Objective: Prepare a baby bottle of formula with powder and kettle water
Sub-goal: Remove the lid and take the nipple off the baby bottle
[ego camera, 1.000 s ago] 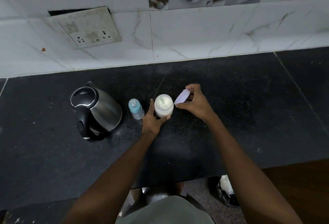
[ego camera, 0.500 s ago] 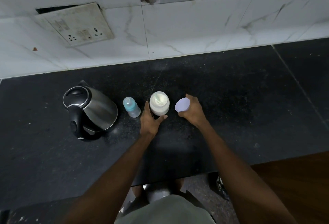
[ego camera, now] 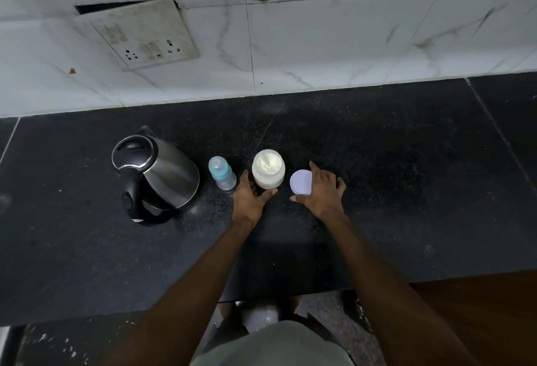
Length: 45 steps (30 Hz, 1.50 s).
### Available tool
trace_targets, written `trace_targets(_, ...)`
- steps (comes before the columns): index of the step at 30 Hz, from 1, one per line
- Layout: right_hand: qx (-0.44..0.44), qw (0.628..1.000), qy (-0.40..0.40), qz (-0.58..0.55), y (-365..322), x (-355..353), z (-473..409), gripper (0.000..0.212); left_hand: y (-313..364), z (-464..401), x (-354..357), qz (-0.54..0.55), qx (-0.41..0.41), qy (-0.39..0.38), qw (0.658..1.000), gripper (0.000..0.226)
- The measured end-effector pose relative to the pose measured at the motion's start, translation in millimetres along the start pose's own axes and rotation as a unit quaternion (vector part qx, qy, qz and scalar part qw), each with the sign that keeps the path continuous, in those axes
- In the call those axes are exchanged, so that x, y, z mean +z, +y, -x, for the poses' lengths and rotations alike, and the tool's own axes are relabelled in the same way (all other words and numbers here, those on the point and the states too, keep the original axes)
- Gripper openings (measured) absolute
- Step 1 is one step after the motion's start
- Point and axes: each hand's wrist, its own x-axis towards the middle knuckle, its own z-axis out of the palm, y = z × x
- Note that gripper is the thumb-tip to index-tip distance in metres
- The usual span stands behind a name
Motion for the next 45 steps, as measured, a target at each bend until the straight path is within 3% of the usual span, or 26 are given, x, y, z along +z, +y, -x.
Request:
trace_targets(3, -0.018, 0.999, 0.027, -0.008, -5.1, -11.8, -4.3, 0.103, 3.8, 1.0, -1.1, 0.016, 0.015, 0.011, 1.000, 0.089)
trace_targets(9, -0.107, 0.974, 0.136, -0.145, -46.6, -57.2, -28.4, 0.037, 10.0, -2.0, -3.0, 0.000, 0.009, 0.046, 0.999, 0.095)
trace_targets(13, -0.188, 0.944, 0.168, -0.211, -88.1, -66.9, -27.7, 0.020, 19.5, 5.0, -8.3, -0.002, 0.015, 0.071, 0.997, 0.090)
trace_targets(16, -0.226, 0.936, 0.157, -0.219, -117.8, -58.2, -23.8, 0.018, 26.5, 17.2, -18.9, -0.005, 0.025, 0.074, 0.997, 0.080)
trace_targets(18, -0.250, 0.935, 0.136, -0.212, -133.1, -50.1, -20.6, 0.017, 27.8, 26.8, -27.9, -0.004, 0.033, 0.084, 0.996, 0.058)
trace_targets(23, -0.277, 0.941, 0.027, -0.192, -161.1, -33.5, -12.6, 0.031, 13.0, 37.6, -55.2, -0.012, 0.044, 0.164, 0.985, 0.028)
trace_targets(27, -0.278, 0.947, -0.059, -0.147, -176.6, -18.8, -9.1, 0.054, -1.4, 27.4, -73.9, -0.003, 0.037, 0.195, 0.980, 0.043)
trace_targets(31, -0.269, 0.955, -0.105, -0.070, -190.7, -8.8, -5.4, 0.077, -9.6, 8.7, -81.9, -0.013, 0.028, 0.166, 0.986, 0.061)
trace_targets(37, -0.266, 0.962, -0.063, 0.017, -203.7, -0.8, -4.6, 0.067, -14.9, -1.4, -81.0, 0.000, 0.030, 0.115, 0.993, 0.053)
trace_targets(41, -0.268, 0.959, -0.089, -0.040, -199.2, -18.7, -7.6, 0.088, -21.0, -6.1, -76.7, 0.021, 0.003, 0.143, 0.989, 0.072)
trace_targets(43, -0.247, 0.958, -0.073, -0.130, -187.0, -33.7, -11.3, 0.077, -24.2, -4.1, -72.3, 0.008, -0.014, 0.188, 0.982, 0.078)
trace_targets(45, -0.207, 0.954, 0.001, -0.218, -166.8, -48.1, -17.7, 0.046, -22.7, 4.6, -67.0, 0.006, -0.020, 0.237, 0.971, 0.064)
